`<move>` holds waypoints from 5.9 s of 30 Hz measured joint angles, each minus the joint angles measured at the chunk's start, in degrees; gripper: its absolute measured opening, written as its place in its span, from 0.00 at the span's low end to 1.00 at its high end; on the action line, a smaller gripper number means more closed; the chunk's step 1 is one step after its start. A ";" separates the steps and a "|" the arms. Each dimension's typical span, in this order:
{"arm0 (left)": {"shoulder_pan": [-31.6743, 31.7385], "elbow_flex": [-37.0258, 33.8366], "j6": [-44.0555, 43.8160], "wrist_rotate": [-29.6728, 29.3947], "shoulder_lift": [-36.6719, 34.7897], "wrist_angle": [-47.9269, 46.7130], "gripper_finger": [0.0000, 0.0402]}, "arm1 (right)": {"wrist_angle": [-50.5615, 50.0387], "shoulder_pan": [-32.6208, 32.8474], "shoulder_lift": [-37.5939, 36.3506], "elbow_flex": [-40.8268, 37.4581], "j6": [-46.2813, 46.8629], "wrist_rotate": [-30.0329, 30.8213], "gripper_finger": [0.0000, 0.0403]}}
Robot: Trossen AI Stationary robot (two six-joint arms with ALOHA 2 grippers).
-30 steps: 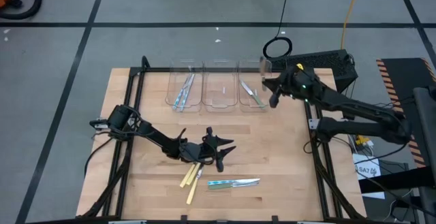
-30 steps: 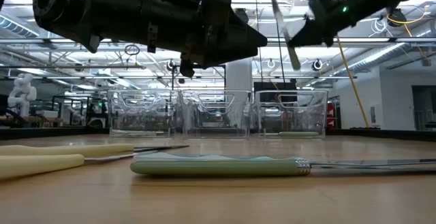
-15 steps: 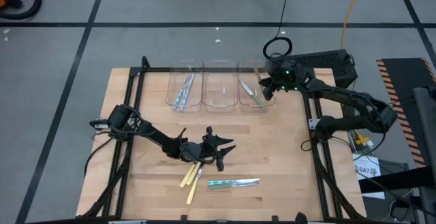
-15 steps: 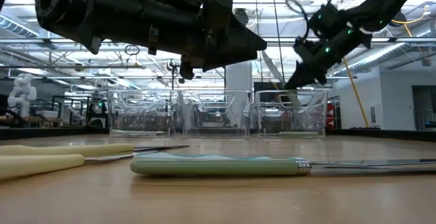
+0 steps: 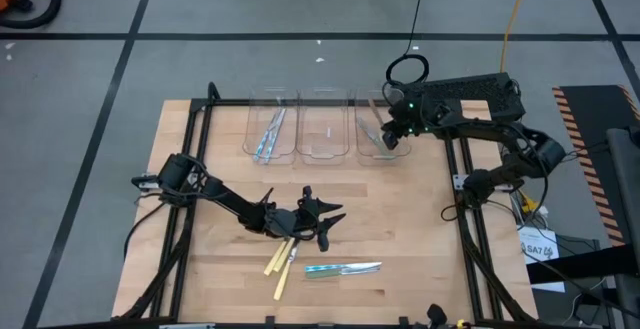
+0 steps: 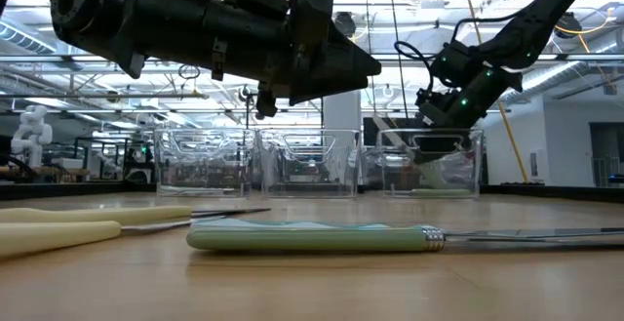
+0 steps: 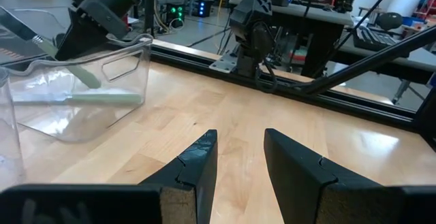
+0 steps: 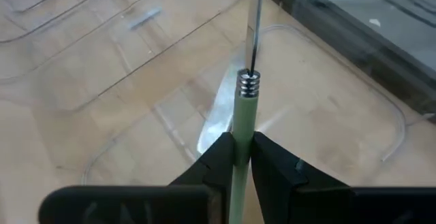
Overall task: Sort silverware by color (type)
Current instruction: Put the green knife into the right transparent bin, then put the blue patterned knife into the left transparent bin
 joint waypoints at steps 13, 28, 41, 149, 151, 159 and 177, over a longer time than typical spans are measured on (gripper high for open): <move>0.15 0.00 -0.17 0.00 0.00 -0.94 0.32 | -1.28 0.02 -1.39 -0.13 2.09 0.29 0.11; 0.35 0.00 -0.44 0.00 0.00 -0.98 0.32 | -6.26 0.05 -8.39 -0.15 1.60 2.08 0.34; 0.37 0.00 -2.43 0.00 0.00 -3.61 0.32 | -18.81 17.25 -34.49 -0.15 6.23 -1.53 0.43; -13.75 31.58 -37.36 0.98 4.66 -81.95 0.32 | -0.21 78.08 -16.99 -9.68 11.84 13.97 0.41; -13.96 31.58 -36.58 1.52 4.66 -81.25 0.32 | 0.59 78.72 -15.99 -9.68 11.29 13.95 0.41; -15.19 31.58 -34.97 2.01 4.66 -81.33 0.32 | 1.15 79.45 -13.62 -9.66 8.86 14.03 0.41; -14.91 31.65 -30.04 4.01 9.68 -81.78 0.32 | 13.19 79.67 0.04 -9.60 5.44 10.58 0.41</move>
